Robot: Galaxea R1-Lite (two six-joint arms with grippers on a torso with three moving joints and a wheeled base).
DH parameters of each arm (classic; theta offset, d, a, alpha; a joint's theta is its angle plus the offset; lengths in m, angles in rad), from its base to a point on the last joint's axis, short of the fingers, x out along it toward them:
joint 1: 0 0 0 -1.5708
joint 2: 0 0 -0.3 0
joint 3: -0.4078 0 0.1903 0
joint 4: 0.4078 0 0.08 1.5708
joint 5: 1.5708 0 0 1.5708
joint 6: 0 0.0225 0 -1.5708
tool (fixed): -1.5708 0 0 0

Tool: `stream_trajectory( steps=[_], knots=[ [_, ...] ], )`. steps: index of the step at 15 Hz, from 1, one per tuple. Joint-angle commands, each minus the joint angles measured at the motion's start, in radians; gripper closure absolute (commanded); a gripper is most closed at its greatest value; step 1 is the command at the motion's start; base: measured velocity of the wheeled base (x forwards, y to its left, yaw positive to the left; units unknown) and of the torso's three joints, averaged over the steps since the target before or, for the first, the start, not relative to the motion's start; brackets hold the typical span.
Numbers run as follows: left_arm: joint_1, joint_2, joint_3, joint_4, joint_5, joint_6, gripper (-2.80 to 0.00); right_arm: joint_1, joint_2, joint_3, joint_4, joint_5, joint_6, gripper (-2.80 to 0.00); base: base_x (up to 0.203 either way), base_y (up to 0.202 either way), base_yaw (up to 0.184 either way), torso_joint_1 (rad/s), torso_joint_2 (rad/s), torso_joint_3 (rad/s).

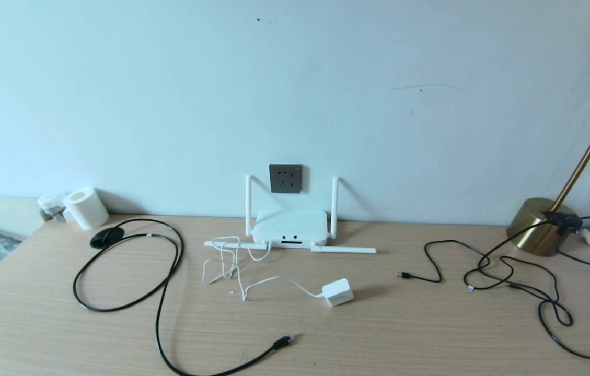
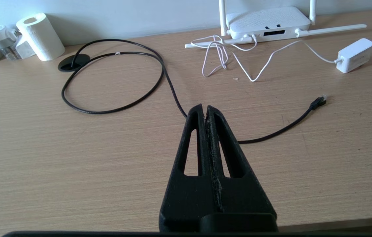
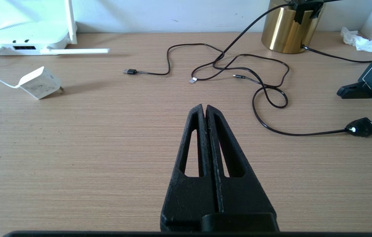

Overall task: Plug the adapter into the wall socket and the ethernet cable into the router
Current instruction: Pick up plug

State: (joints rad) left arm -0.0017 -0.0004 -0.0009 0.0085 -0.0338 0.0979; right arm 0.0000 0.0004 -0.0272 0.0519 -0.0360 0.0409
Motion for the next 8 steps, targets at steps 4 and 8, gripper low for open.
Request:
stream_trajectory(
  steps=[4,8],
  knots=[
    [0.000,-0.003,-0.020,-0.004,-0.011,0.004,0.00,0.000,0.000,0.000,0.000,-0.001,-0.001,0.00,0.000,0.000,0.000,0.000,0.00,0.000],
    [-0.004,0.177,-0.265,0.017,-0.138,-0.006,0.00,0.000,0.000,0.000,0.000,0.000,-0.001,0.00,0.000,0.000,0.000,0.000,0.00,0.000]
  ],
)
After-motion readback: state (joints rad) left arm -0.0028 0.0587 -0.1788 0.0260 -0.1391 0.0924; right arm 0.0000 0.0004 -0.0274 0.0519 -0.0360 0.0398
